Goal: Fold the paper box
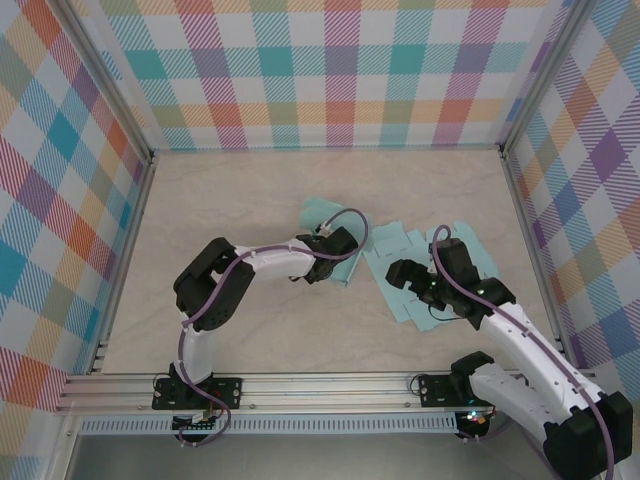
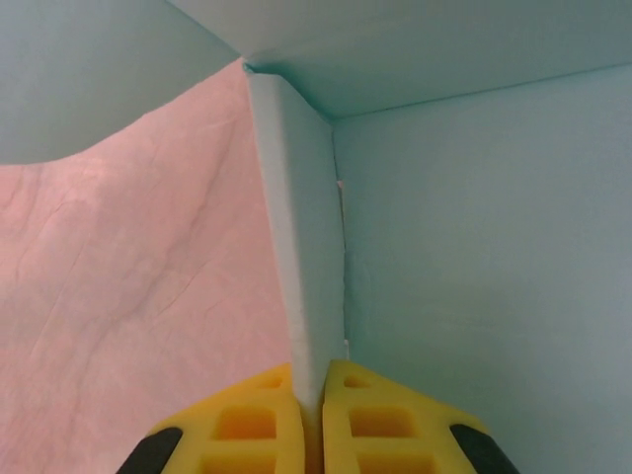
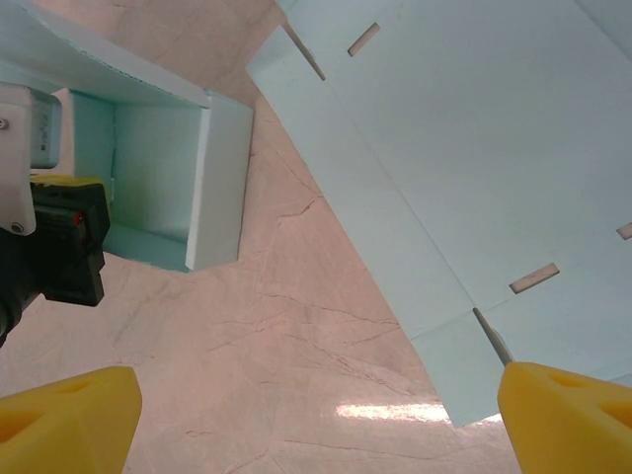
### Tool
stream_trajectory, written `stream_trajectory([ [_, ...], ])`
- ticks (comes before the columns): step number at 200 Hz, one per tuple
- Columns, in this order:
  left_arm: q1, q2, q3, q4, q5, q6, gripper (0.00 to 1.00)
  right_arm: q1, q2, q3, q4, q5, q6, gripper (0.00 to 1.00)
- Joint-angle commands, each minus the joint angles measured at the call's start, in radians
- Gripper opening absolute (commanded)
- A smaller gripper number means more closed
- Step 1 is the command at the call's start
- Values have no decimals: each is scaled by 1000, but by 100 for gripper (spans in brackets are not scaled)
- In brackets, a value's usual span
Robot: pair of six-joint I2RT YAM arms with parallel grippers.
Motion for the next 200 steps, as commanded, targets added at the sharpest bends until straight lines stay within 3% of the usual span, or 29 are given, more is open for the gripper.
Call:
stream_trajectory([
  [1, -1, 52, 2, -167, -82, -128, 8, 7, 16, 27, 16, 0, -5, 94],
  [58, -5, -73, -41, -185, 55, -260, 36, 8, 80, 63, 7, -7, -53, 97],
  [147, -10, -279, -51, -141, 172, -258, 41, 8, 176, 131, 19, -18, -147, 98],
  [181, -19, -458, -121, -79, 213, -260, 39, 8, 189, 177, 51, -24, -263, 98],
  [200, -15, -592, -190, -16, 155, -236, 40, 8, 198, 205, 84, -27, -323, 96],
])
